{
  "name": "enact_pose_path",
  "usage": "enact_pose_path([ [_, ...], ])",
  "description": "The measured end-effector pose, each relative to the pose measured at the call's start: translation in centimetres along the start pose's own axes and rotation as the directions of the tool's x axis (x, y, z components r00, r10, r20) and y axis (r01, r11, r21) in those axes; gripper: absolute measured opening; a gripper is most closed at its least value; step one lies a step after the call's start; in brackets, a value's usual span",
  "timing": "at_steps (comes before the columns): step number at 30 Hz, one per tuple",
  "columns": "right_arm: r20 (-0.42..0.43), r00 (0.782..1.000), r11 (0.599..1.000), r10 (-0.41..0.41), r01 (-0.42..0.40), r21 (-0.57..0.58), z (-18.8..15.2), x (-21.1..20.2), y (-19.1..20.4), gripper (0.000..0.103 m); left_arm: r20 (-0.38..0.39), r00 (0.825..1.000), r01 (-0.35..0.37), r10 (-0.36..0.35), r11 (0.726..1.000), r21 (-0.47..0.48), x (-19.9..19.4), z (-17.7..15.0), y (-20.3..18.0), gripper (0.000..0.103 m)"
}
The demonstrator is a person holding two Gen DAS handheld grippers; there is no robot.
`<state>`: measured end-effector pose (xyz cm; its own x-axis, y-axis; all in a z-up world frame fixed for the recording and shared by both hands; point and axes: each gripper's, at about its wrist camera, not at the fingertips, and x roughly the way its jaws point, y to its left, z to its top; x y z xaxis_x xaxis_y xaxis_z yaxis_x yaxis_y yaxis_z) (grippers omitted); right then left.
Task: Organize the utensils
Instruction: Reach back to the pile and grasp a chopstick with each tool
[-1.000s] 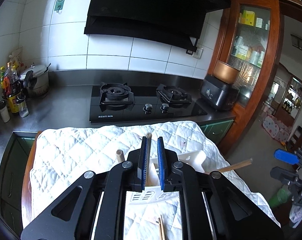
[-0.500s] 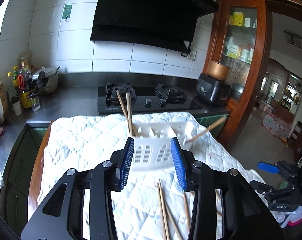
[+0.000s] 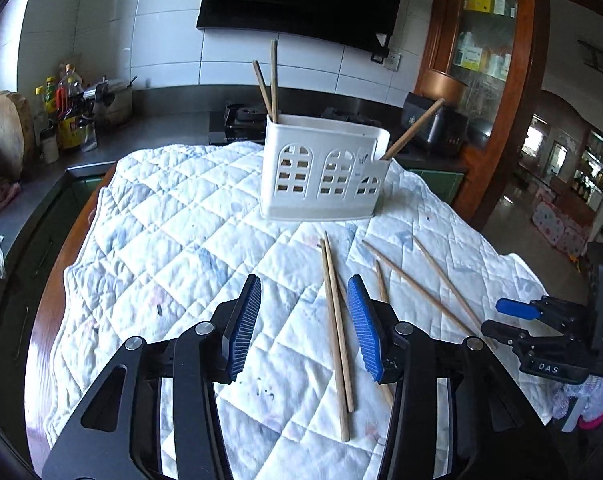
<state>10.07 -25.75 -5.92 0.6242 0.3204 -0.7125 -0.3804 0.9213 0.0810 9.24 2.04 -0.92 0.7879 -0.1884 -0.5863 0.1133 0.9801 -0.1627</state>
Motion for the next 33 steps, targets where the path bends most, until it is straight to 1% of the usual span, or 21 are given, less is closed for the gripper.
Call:
enact_pose_path([
  [3, -0.031, 1.0, 1.0, 0.005, -0.005, -0.001, -0.6, 1.3, 0.2, 0.042, -0.029, 0.999, -0.012, 0.012, 1.0, 0.004, 0.3, -1.6, 0.1, 0.046],
  [7, -0.066, 0.998, 1.0, 0.0, -0.001, -0.008, -0.7, 2.9, 0.2, 0.033, -0.071, 0.997, -0.009, 0.01, 1.0, 0.002, 0.6, -3.6, 0.2, 0.046],
  [11, -0.082, 0.997, 1.0, -0.007, 0.008, 0.011, -0.4, 3.8, -0.3, 0.027, -0.114, 0.993, 0.004, -0.004, 1.0, 0.003, 1.2, -5.0, 0.2, 0.046],
  [12, -0.087, 0.996, 1.0, -0.009, 0.01, 0.016, -0.4, 4.0, -0.4, 0.023, -0.124, 0.992, 0.011, -0.01, 1.0, 0.001, 1.4, -5.3, 0.1, 0.046],
  [14, -0.096, 0.995, 1.0, -0.015, 0.017, 0.019, -0.4, 4.3, -0.6, 0.02, -0.141, 0.99, 0.023, -0.023, 1.0, 0.002, 1.8, -5.8, -0.1, 0.045],
  [16, -0.102, 0.994, 0.999, -0.026, 0.028, 0.017, -0.4, 4.5, -0.7, 0.012, -0.159, 0.987, 0.033, -0.031, 0.999, 0.012, 2.4, -6.1, -0.6, 0.045],
  [18, -0.101, 0.994, 0.999, -0.034, 0.036, 0.018, -0.4, 4.4, -0.8, 0.007, -0.17, 0.985, 0.038, -0.034, 0.999, 0.021, 2.9, -6.3, -1.1, 0.044],
  [20, -0.1, 0.994, 0.999, -0.034, 0.037, 0.019, -0.5, 4.4, -0.9, 0.006, -0.184, 0.982, 0.044, -0.037, 0.999, 0.031, 3.5, -6.5, -1.5, 0.044],
  [22, -0.099, 0.994, 0.999, -0.035, 0.037, 0.017, -0.5, 4.3, -0.9, 0.006, -0.198, 0.98, 0.034, -0.026, 0.999, 0.037, 4.0, -6.7, -1.8, 0.044],
  [23, -0.099, 0.994, 0.999, -0.036, 0.038, 0.016, -0.5, 4.3, -1.0, 0.006, -0.201, 0.979, 0.037, -0.03, 0.999, 0.031, 4.3, -6.7, -1.9, 0.035],
  [24, -0.098, 0.995, 0.999, -0.035, 0.037, 0.016, -0.5, 4.3, -1.0, 0.005, -0.211, 0.977, 0.038, -0.031, 0.999, 0.028, 4.5, -6.7, -1.9, 0.032],
  [26, -0.097, 0.995, 0.999, -0.033, 0.035, 0.016, -0.5, 4.2, -1.0, 0.005, -0.22, 0.976, 0.021, -0.013, 0.999, 0.031, 5.1, -6.7, -1.9, 0.032],
  [27, -0.096, 0.995, 0.999, -0.032, 0.034, 0.015, -0.5, 4.2, -1.0, 0.005, -0.225, 0.974, 0.02, -0.012, 0.999, 0.031, 5.3, -6.7, -1.9, 0.028],
  [33, -0.096, 0.995, 0.999, -0.027, 0.029, 0.02, -0.6, 4.1, -0.9, 0.005, -0.244, 0.97, 0.022, -0.013, 0.999, 0.036, 6.3, -6.8, -2.3, 0.026],
])
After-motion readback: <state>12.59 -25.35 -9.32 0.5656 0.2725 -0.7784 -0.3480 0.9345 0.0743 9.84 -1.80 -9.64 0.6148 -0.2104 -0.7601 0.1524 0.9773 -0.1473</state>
